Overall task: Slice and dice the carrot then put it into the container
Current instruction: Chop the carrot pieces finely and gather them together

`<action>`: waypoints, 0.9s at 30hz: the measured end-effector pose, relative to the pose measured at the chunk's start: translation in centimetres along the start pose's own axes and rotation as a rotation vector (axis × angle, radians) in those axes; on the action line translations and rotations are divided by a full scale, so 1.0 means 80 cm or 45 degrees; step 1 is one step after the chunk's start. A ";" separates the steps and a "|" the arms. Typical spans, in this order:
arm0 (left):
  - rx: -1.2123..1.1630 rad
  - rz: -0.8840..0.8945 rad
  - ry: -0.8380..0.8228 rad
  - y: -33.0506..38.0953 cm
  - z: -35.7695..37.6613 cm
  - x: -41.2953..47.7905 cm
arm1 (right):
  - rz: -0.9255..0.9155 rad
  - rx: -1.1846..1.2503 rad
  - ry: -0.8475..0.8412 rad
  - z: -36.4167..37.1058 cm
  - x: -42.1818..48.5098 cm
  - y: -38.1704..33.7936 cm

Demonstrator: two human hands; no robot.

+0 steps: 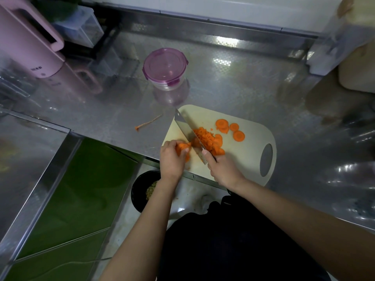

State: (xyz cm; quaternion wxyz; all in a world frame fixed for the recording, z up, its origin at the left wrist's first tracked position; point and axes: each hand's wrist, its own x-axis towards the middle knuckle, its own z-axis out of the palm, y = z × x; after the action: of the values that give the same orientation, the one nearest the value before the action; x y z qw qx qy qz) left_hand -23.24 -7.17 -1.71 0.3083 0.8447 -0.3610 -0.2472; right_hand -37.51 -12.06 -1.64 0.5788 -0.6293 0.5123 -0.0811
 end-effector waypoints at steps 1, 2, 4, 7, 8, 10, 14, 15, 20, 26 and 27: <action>0.073 -0.020 -0.005 -0.001 0.000 -0.001 | 0.002 0.005 0.000 0.002 0.001 0.000; 0.120 -0.053 -0.012 -0.001 -0.001 -0.002 | -0.002 0.005 -0.001 0.003 0.001 0.000; 0.127 -0.118 -0.031 0.000 -0.001 -0.003 | -0.015 0.002 -0.004 0.005 0.002 -0.001; 0.049 -0.159 -0.060 0.005 -0.003 -0.004 | -0.006 -0.020 -0.011 0.006 0.001 -0.006; 0.023 -0.163 -0.070 0.008 -0.004 -0.005 | -0.001 -0.029 -0.016 0.006 0.000 -0.008; -0.006 -0.164 -0.078 0.010 -0.004 -0.006 | 0.008 -0.043 -0.020 0.006 0.001 -0.010; -0.003 -0.135 -0.072 0.005 -0.003 -0.007 | -0.016 -0.106 -0.013 0.004 0.002 -0.015; -0.006 -0.134 -0.065 0.004 -0.003 -0.008 | -0.020 -0.124 -0.020 0.004 0.002 -0.016; -0.051 -0.136 -0.032 0.002 0.000 -0.012 | -0.015 -0.135 -0.030 0.002 0.001 -0.019; -0.084 -0.161 -0.011 0.002 0.005 -0.012 | -0.017 -0.232 -0.077 -0.001 -0.001 -0.024; -0.094 -0.172 -0.001 0.002 0.005 -0.011 | -0.014 -0.249 -0.089 -0.003 0.000 -0.025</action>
State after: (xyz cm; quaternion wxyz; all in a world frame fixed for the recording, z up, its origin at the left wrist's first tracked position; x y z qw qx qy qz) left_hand -24.11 -6.71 -1.72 0.3216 0.8552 -0.2938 -0.2809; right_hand -36.53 -12.59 0.07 0.5316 -0.6880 0.4939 -0.0121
